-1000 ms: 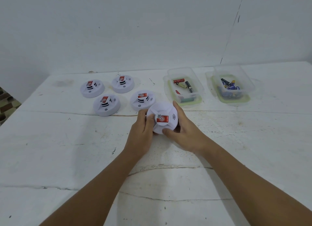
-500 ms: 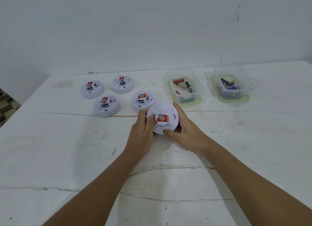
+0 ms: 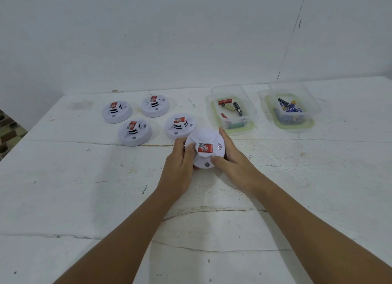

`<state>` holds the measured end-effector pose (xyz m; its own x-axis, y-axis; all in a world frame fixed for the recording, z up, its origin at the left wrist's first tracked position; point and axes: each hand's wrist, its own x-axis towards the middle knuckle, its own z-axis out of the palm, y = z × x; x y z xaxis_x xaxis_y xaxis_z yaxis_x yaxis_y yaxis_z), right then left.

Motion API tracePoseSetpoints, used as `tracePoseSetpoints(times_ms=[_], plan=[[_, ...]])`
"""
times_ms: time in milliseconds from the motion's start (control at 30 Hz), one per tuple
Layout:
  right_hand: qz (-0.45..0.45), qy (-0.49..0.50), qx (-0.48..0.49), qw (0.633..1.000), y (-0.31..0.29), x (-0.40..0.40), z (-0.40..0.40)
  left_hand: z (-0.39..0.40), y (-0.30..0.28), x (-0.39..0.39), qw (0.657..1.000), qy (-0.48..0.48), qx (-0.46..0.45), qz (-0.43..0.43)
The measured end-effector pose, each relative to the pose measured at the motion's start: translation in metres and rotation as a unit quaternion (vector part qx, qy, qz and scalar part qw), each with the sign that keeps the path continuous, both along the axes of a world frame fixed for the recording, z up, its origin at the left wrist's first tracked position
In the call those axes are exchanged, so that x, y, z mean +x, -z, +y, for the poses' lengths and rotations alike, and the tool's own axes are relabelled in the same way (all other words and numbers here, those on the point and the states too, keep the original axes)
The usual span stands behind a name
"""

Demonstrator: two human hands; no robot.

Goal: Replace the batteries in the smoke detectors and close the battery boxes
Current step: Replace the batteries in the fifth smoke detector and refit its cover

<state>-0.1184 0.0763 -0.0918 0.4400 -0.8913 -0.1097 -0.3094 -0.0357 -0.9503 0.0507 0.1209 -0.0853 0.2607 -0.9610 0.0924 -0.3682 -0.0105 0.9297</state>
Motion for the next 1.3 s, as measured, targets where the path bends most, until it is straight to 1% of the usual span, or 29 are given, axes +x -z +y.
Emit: tracePoseSetpoints(times_ms=[1300], plan=[[-0.001,-0.001,-0.012,1.0,0.011,0.001,-0.002,0.001,0.002,-0.001,1.0,0.001,-0.001,-0.011]])
